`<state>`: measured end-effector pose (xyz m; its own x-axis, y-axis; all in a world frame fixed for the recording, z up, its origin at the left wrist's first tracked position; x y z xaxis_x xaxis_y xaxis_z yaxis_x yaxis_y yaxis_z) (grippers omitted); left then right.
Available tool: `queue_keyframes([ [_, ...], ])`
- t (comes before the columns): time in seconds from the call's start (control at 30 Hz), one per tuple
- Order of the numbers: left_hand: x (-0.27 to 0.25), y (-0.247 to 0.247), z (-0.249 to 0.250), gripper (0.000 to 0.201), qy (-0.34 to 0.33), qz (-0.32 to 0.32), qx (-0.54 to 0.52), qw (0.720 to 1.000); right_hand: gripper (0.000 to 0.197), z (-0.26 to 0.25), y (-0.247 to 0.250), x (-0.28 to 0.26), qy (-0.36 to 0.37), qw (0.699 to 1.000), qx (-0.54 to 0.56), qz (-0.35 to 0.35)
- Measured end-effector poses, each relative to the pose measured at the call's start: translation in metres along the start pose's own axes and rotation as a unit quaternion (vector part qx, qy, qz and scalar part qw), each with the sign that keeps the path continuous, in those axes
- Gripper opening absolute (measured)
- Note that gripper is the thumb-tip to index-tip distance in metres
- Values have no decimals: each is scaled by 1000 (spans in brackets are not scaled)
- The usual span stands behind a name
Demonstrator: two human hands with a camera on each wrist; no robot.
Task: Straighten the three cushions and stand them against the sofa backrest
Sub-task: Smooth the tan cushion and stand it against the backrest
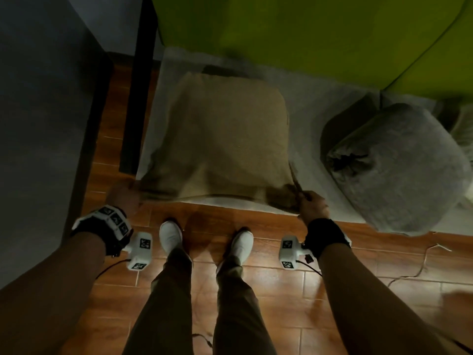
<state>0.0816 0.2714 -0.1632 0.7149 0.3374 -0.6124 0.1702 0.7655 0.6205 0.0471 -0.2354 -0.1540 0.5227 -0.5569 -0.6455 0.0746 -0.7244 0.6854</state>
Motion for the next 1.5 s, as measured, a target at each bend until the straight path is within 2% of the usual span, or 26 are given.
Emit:
queue_keyframes([
  [0.07,-1,5,5,34,-3,13,2,1000,25,6,-3,-3,-6,1000,-14,2],
  [0.13,-1,0,14,39,-1,-13,-21,1000,24,9,-11,-9,-8,1000,-7,-24],
  [0.23,-4,-17,12,51,63,-75,-161,982,36,24,-29,-16,-70,984,107,-121],
  [0.3,-11,-20,14,43,82,-97,-203,971,36,34,-32,-19,-87,977,133,-140],
  [0.4,-14,-10,8,38,59,-98,-192,975,27,46,-23,-17,-99,973,170,-117],
  [0.5,-17,17,8,28,2,-55,-50,997,22,52,-13,-14,-110,974,156,-125],
  [0.6,-21,29,23,29,-27,-22,3,999,24,45,-13,-16,-86,985,65,-132],
  [0.7,-21,30,46,39,-35,-20,73,996,34,26,-8,-25,-23,992,-102,-66],
  [0.77,-28,34,73,48,-69,5,62,996,44,3,-2,-38,45,993,-109,-23],
  [0.8,-31,34,89,52,-115,28,44,992,49,-12,0,-45,91,992,-89,-10],
  [0.87,-54,28,137,65,-235,54,80,967,60,-45,1,-64,188,979,-82,13],
  [0.9,-66,16,160,75,-299,46,114,946,63,-62,-1,-74,228,970,-86,19],
  [0.97,-83,-18,200,94,-392,4,208,896,65,-95,-11,-89,281,955,-90,32],
  [1.03,-80,-49,221,104,-448,5,325,833,66,-119,-27,-94,314,945,-90,30],
  [1.07,-73,-62,225,107,-447,6,372,813,67,-125,-40,-92,330,938,-100,29],
  [1.1,-63,-71,225,109,-433,0,404,805,68,-127,-54,-88,338,934,-113,26],
  [1.2,-27,-91,204,118,-379,-43,450,807,73,-118,-98,-60,339,929,-149,11],
  [1.3,-5,-108,185,124,-360,-80,474,800,77,-100,-128,-25,346,921,-179,-14],
  [1.5,16,-145,174,126,-307,-115,507,797,93,-63,-140,22,371,895,-246,-38],
])
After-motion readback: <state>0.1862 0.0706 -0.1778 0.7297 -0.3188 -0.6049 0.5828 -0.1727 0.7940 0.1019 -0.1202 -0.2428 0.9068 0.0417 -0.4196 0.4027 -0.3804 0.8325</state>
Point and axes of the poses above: each hand's wrist, its own x-axis towards the middle knuckle, its own y-axis out of the back of the hand, z = x × y, the point moved 7 cm from there along x, towards the middle knuckle, and after that the axes turned 7 degrees about -y, right-handed, at the moved point
